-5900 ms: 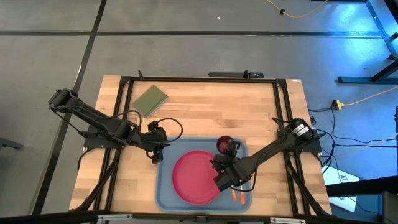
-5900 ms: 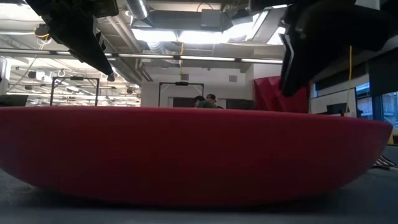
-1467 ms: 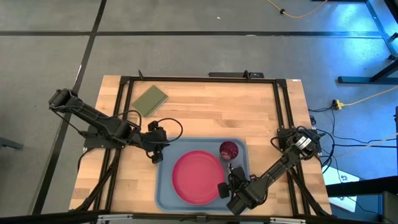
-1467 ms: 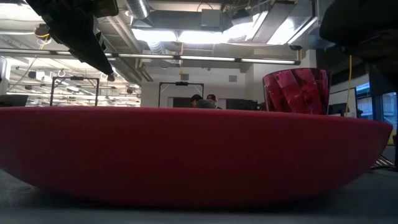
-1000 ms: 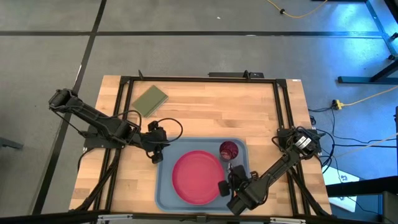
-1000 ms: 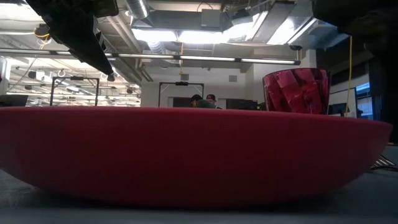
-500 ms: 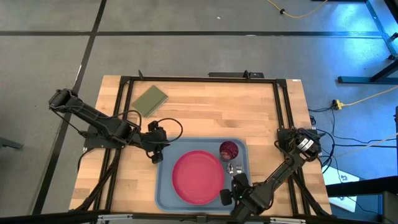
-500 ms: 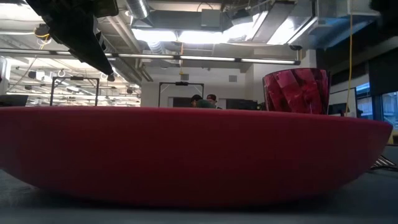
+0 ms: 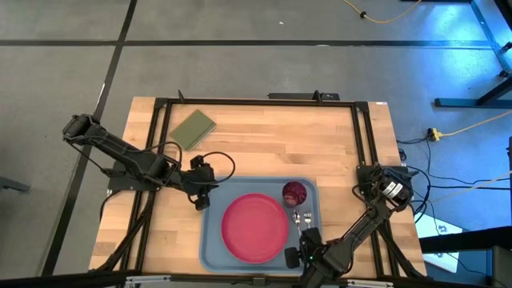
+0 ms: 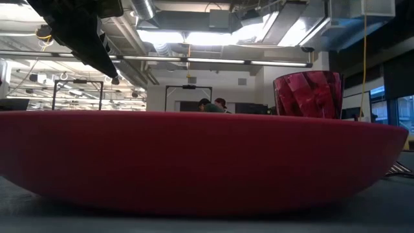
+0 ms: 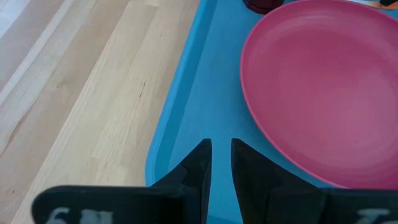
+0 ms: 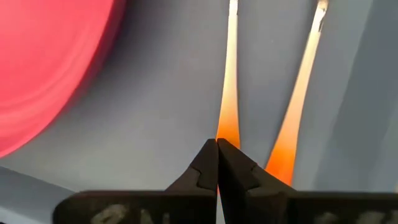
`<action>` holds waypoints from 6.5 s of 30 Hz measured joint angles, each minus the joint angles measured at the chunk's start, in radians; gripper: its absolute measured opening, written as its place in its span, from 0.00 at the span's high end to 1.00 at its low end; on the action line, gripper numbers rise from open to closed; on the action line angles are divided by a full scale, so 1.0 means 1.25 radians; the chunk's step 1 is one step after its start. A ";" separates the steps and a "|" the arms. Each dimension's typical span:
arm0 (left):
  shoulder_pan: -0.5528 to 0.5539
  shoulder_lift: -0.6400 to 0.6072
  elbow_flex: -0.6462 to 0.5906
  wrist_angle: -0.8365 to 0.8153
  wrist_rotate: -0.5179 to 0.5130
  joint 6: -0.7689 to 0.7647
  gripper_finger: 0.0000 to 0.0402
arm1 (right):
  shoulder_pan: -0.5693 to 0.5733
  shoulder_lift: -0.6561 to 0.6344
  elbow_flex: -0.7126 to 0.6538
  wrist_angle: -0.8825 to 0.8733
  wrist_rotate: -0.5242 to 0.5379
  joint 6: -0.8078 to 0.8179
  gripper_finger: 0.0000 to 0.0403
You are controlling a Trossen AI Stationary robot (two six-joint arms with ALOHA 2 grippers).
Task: Pick and place plate/cup/fork/spoon on tray
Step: Adjust the orange spoon on the blue tray, then return to Home Position
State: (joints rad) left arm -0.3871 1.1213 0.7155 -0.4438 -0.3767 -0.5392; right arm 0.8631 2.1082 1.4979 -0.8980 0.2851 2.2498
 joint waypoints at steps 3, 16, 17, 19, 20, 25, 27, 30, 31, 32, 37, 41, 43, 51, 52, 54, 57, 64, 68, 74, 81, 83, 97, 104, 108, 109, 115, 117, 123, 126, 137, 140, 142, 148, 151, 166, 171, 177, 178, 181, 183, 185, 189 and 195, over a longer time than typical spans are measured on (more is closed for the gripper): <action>0.000 0.000 0.000 0.000 0.000 0.000 0.86 | 0.000 0.000 0.000 0.005 -0.009 -0.001 1.00; 0.000 0.000 0.000 0.000 0.000 0.000 0.86 | 0.000 0.000 0.000 0.037 -0.020 -0.002 1.00; 0.000 0.000 0.000 0.000 0.000 0.000 0.86 | 0.000 0.000 0.000 0.038 -0.020 -0.001 1.00; 0.000 0.000 0.000 0.000 0.000 0.000 0.86 | 0.000 0.000 0.000 0.037 -0.020 -0.002 1.00; 0.000 0.000 0.000 0.000 0.000 0.000 0.86 | 0.000 0.000 0.000 0.036 -0.020 -0.002 1.00; 0.000 0.000 0.000 0.000 0.000 0.000 0.86 | 0.000 0.000 0.000 0.016 -0.020 -0.002 1.00; 0.000 0.000 0.000 0.000 0.000 0.000 0.86 | 0.000 0.000 0.000 0.006 -0.021 -0.002 1.00; 0.000 0.000 0.000 0.000 0.000 0.000 0.86 | 0.000 0.000 0.000 0.000 -0.030 -0.002 1.00; 0.000 0.000 0.000 0.000 0.000 0.000 0.86 | 0.000 0.000 0.000 0.000 -0.036 -0.002 1.00; 0.000 0.000 0.000 0.000 0.000 0.000 0.86 | 0.000 0.000 0.000 0.000 -0.040 -0.002 1.00; 0.000 0.000 0.000 0.000 0.000 0.000 0.86 | 0.009 0.000 0.000 0.014 -0.047 0.015 1.00; 0.000 0.000 0.000 0.000 0.000 0.000 0.86 | 0.011 0.000 0.000 0.036 -0.049 0.016 1.00; 0.000 0.000 0.000 0.000 0.000 0.000 0.86 | 0.010 0.000 0.000 0.037 -0.046 0.016 1.00; 0.000 0.000 0.000 0.000 0.000 0.000 0.86 | 0.010 0.000 0.000 0.041 -0.035 0.016 1.00; 0.000 0.000 0.000 0.000 0.000 0.000 0.86 | 0.010 0.000 0.000 0.041 -0.035 0.016 1.00; 0.000 0.000 0.000 0.000 0.000 0.000 0.86 | 0.010 0.000 0.000 0.040 -0.035 0.016 1.00; 0.000 0.000 0.000 0.000 0.000 0.000 0.86 | 0.010 0.000 0.001 0.038 -0.034 0.016 1.00; 0.000 0.000 0.000 0.000 0.000 0.000 0.86 | 0.010 0.000 0.102 -0.137 -0.003 0.015 1.00; 0.000 0.000 0.000 0.000 0.000 0.000 0.86 | 0.019 0.000 0.176 -0.284 0.092 -0.045 0.97; 0.000 0.000 0.000 0.000 0.000 0.000 0.86 | 0.030 0.000 0.236 -0.414 0.306 -0.236 0.92; 0.000 0.000 0.000 0.000 0.000 0.000 0.86 | 0.030 0.000 0.227 -0.282 0.322 -0.433 0.92; 0.000 0.000 0.000 0.000 0.000 0.000 0.86 | 0.030 0.000 0.226 -0.229 0.325 -0.570 0.92; 0.000 0.000 0.000 0.003 0.000 0.000 0.86 | -0.006 0.000 0.191 -0.050 0.389 -0.975 0.91; 0.000 0.000 0.000 0.004 0.000 0.000 0.86 | -0.063 -0.001 0.126 0.141 0.283 -1.087 0.91; 0.000 0.000 0.000 0.004 0.000 0.000 0.86 | -0.098 -0.004 0.119 0.250 0.186 -1.244 0.91; 0.000 0.000 0.000 0.004 0.000 0.000 0.86 | -0.105 -0.011 0.110 0.270 0.186 -1.275 0.91; 0.000 0.000 0.000 0.006 0.000 0.000 0.86 | -0.116 -0.156 -0.148 0.643 0.113 -1.416 0.91; 0.000 0.000 0.000 0.006 0.000 0.000 0.86 | -0.128 -0.195 -0.283 0.876 0.017 -1.487 0.91; 0.001 0.000 0.000 0.009 0.000 0.000 0.86 | -0.159 -0.285 -0.616 1.413 -0.249 -1.599 0.91; 0.001 0.000 0.000 0.010 0.000 0.000 0.86 | -0.177 -0.351 -0.746 1.522 -0.309 -1.596 0.91; 0.001 0.000 0.000 0.009 0.000 0.000 0.86 | -0.201 -0.654 -1.057 1.553 -0.205 -1.655 0.91; 0.001 0.000 0.000 0.009 0.000 0.000 0.86 | -0.230 -0.718 -1.103 1.564 -0.222 -1.669 0.91; 0.001 0.000 0.000 0.009 0.000 0.000 0.86 | -0.252 -0.760 -1.127 1.566 -0.256 -1.685 0.91; 0.001 0.000 0.000 0.009 0.000 0.000 0.86 | -0.326 -0.871 -1.193 1.547 -0.307 -1.711 0.91; 0.001 0.000 0.000 0.012 0.000 0.000 0.86 | -0.366 -0.914 -1.194 1.504 -0.307 -1.710 0.91; 0.001 0.000 0.000 0.015 0.000 0.000 0.86 | -0.519 -1.269 -1.193 1.117 -0.376 -1.717 0.91; 0.001 0.000 0.000 0.015 0.000 0.000 0.86 | -0.558 -1.385 -1.193 1.024 -0.376 -1.724 0.91; 0.001 0.000 0.000 0.015 0.000 0.000 0.86 | -0.611 -1.543 -1.193 0.899 -0.376 -1.720 0.91; 0.001 0.000 0.000 0.015 0.000 0.000 0.86 | -0.615 -1.574 -1.193 0.873 -0.376 -1.720 0.91; 0.001 0.000 0.000 0.015 0.000 0.000 0.86 | -0.616 -1.664 -1.193 0.780 -0.376 -1.720 0.91; 0.001 0.000 0.000 0.015 0.000 0.000 0.86 | -0.616 -1.686 -1.192 0.770 -0.371 -1.709 0.91; 0.000 0.000 0.000 0.015 0.000 0.000 0.86 | -0.616 -1.687 -1.193 0.767 -0.364 -1.702 0.91; 0.000 0.000 0.000 0.016 0.000 0.000 0.86 | -0.616 -1.686 -1.193 0.751 -0.343 -1.713 0.91; 0.001 0.000 0.000 0.016 0.000 0.000 0.86 | -0.616 -1.683 -1.193 0.748 -0.299 -1.720 0.91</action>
State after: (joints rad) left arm -0.3863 1.1217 0.7155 -0.4244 -0.3767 -0.5392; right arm 0.0937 0.0049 0.0071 0.0372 -0.0887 0.0996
